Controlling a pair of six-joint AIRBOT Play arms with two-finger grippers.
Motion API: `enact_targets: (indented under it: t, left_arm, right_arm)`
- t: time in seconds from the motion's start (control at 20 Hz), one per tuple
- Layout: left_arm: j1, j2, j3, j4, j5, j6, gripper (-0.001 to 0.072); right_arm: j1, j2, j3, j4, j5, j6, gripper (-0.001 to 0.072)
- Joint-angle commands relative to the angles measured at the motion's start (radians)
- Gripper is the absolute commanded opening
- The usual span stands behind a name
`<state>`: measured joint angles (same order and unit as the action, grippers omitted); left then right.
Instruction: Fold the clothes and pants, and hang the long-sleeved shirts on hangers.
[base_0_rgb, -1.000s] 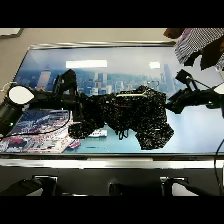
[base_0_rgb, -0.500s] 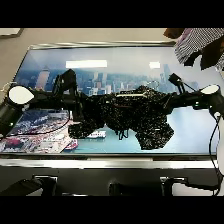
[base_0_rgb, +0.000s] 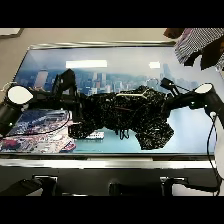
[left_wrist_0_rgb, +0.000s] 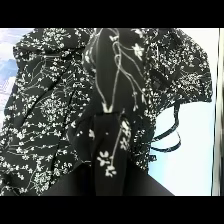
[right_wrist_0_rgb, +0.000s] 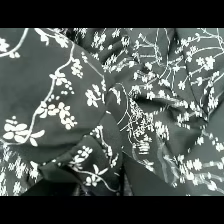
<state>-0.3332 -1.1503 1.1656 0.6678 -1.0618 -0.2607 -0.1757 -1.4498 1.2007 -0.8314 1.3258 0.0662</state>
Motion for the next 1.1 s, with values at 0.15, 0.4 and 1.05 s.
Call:
enact_targets:
  t: [0.15, 0.4, 1.05]
  left_arm:
    - [0.001, -0.002, 0.000, 0.005, 0.024, -0.018, 0.0211]
    - [0.002, -0.002, 0.000, 0.017, 0.201, -0.192, 0.0547]
    - [0.224, -0.002, 0.000, 0.107, 0.270, -1.001, 0.0550]
  right_arm:
    - [0.003, 0.245, 0.001, -0.161, 0.126, 0.133, 0.0026]
    - [0.003, 0.495, 0.001, -0.296, 0.220, 0.261, 0.0023]
    - [0.004, 0.808, 0.001, -0.486, 0.132, 0.820, 0.0024]
